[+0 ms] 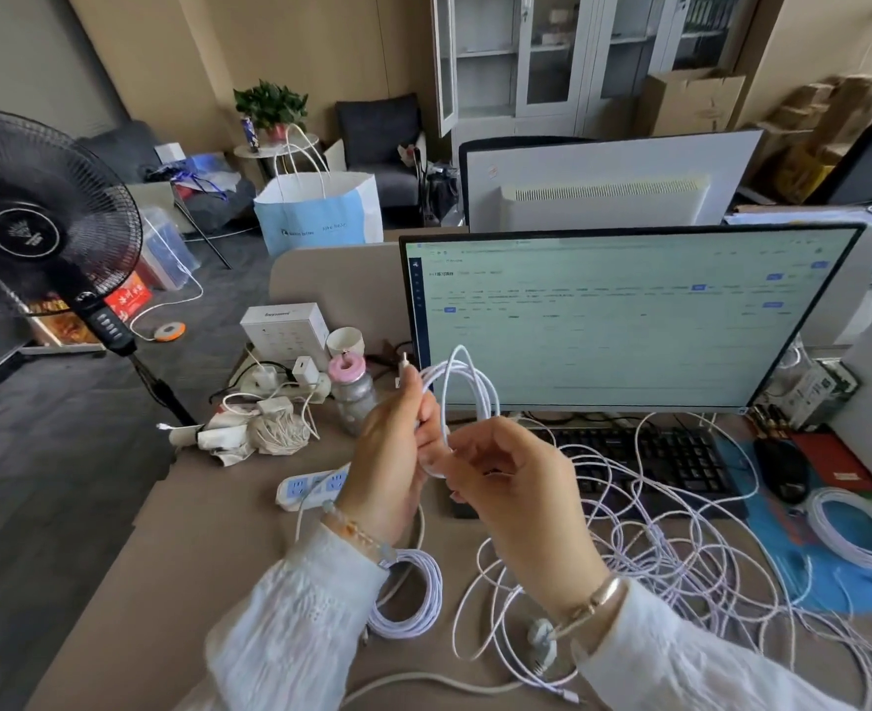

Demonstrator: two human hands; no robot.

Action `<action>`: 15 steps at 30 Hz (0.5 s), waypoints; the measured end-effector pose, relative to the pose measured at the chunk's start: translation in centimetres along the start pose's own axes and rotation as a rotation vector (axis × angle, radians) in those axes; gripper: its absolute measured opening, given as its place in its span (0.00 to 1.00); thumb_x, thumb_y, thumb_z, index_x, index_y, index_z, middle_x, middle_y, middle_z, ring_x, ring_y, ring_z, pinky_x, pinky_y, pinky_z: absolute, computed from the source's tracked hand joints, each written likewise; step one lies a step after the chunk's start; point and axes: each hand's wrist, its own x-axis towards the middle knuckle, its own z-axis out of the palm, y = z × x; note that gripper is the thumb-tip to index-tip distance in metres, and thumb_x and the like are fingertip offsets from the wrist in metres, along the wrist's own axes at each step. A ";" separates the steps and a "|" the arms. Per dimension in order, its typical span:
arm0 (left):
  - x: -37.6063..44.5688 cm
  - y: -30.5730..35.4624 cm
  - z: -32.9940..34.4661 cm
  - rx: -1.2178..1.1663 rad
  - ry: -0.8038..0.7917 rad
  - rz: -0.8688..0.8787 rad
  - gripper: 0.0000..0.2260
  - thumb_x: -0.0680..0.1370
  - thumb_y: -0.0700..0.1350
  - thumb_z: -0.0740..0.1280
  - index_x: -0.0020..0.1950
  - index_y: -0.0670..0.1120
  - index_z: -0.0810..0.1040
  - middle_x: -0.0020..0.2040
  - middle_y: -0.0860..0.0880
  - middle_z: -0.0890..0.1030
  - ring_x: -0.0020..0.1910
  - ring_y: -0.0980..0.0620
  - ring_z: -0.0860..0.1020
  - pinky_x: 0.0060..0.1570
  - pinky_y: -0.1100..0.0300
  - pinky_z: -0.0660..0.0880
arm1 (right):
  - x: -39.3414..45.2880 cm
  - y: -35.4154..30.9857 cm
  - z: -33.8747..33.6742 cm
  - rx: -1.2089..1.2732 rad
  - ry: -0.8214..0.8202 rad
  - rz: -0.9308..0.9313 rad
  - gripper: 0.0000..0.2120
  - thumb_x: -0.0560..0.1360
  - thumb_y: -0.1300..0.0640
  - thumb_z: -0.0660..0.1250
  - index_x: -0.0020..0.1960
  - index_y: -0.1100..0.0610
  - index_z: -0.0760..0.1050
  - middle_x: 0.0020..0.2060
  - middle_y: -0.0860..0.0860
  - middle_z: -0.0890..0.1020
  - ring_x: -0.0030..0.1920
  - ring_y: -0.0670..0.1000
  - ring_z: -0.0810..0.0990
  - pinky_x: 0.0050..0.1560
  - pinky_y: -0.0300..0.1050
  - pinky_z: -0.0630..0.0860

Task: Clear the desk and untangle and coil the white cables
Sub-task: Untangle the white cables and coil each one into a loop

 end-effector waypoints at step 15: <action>-0.4 0.7 -0.1 -0.029 -0.137 -0.075 0.21 0.78 0.60 0.57 0.33 0.50 0.54 0.30 0.50 0.52 0.28 0.53 0.51 0.31 0.58 0.50 | 1.1 1.2 -1.6 -0.186 0.299 -0.128 0.09 0.70 0.53 0.74 0.42 0.53 0.74 0.36 0.45 0.77 0.38 0.45 0.77 0.38 0.34 0.71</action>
